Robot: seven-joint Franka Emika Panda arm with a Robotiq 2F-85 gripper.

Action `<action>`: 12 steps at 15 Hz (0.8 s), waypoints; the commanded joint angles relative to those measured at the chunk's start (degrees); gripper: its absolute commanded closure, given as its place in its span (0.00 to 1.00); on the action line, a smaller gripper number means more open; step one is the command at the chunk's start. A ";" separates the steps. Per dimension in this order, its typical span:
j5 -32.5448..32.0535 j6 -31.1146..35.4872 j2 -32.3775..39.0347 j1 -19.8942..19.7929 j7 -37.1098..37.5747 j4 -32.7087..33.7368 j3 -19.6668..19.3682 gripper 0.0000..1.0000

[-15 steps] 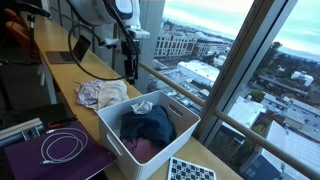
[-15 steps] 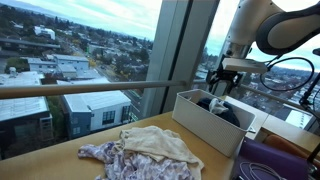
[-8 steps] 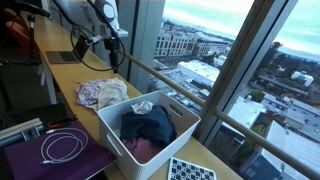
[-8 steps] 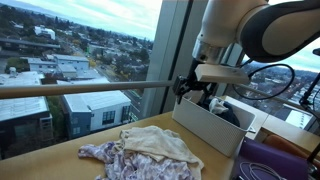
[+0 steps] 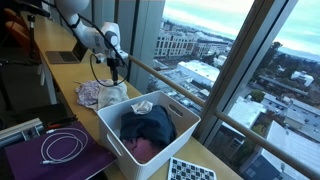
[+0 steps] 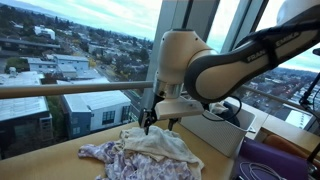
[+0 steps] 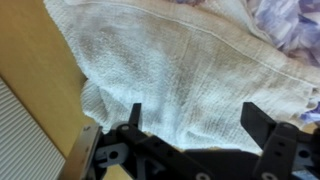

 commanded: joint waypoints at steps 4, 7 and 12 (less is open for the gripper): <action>11.43 -3.76 10.47 1.01 -9.19 10.66 -0.03 0.00; 14.59 -4.82 12.18 1.09 -11.17 11.79 -0.38 0.00; 17.64 -4.71 12.62 0.07 -13.04 10.24 -1.39 0.32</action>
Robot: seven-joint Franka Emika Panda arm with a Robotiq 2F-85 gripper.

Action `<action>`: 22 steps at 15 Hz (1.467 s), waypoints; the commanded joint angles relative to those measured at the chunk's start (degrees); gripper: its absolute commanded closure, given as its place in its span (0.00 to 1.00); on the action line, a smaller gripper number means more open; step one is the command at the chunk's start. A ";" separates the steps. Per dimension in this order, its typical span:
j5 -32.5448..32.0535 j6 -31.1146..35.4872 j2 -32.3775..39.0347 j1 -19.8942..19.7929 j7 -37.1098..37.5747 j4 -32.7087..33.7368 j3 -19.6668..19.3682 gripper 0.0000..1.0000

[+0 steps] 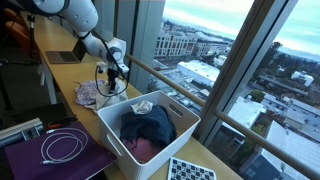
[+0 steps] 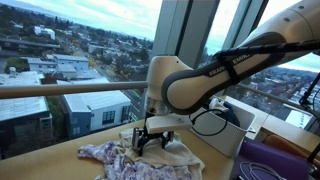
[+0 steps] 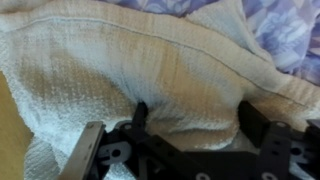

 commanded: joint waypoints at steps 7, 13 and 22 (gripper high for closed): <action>5.46 -0.71 0.19 -1.13 -3.34 -0.64 -1.66 0.83; 4.98 -1.49 -3.56 -1.74 -3.26 -2.04 -3.08 0.93; 3.43 -1.86 -16.98 -3.18 -3.20 -8.74 -6.96 0.93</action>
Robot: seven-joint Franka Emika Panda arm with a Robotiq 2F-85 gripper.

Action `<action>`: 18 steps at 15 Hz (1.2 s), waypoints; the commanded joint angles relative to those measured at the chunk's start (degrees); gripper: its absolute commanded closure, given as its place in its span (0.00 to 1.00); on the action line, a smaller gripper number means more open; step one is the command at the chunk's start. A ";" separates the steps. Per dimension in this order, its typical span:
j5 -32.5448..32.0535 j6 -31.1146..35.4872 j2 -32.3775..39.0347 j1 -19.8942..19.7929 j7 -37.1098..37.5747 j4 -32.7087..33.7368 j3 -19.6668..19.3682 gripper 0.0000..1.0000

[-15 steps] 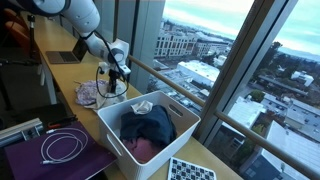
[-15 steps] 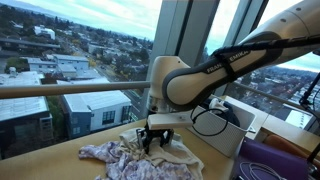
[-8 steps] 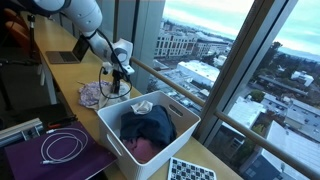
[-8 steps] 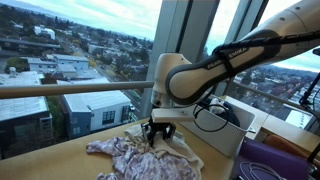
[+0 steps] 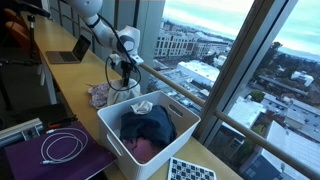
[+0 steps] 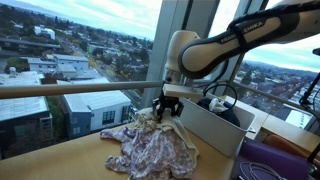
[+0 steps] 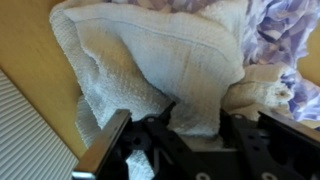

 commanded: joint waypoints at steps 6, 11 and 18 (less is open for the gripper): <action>-1.92 -0.70 -21.57 -3.26 0.28 -14.05 -2.85 0.93; -3.39 -0.68 -30.70 -6.90 0.96 -19.89 -2.65 0.93; -8.18 -5.24 -42.53 -11.82 2.80 -21.75 -2.47 0.93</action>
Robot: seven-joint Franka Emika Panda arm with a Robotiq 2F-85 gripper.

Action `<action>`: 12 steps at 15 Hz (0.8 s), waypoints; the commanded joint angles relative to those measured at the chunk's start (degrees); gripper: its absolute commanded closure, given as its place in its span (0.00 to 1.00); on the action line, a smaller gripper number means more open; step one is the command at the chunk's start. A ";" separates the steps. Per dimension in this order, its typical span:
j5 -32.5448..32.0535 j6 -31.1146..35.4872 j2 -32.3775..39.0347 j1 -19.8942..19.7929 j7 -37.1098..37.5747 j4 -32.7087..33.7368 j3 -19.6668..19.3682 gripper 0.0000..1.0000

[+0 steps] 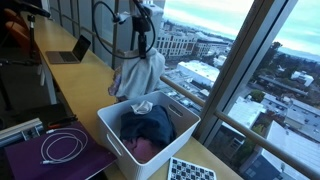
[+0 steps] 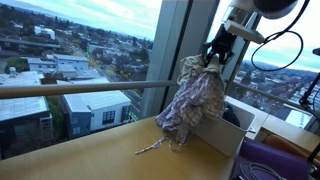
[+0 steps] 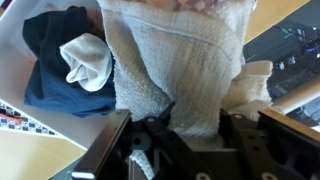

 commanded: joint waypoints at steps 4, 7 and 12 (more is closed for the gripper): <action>-4.79 -9.12 -13.68 -6.56 1.12 2.16 0.54 0.93; -6.03 -13.84 -18.04 -10.07 0.44 6.44 0.76 0.93; -6.86 -21.40 -21.44 -14.64 -1.72 16.58 0.72 0.93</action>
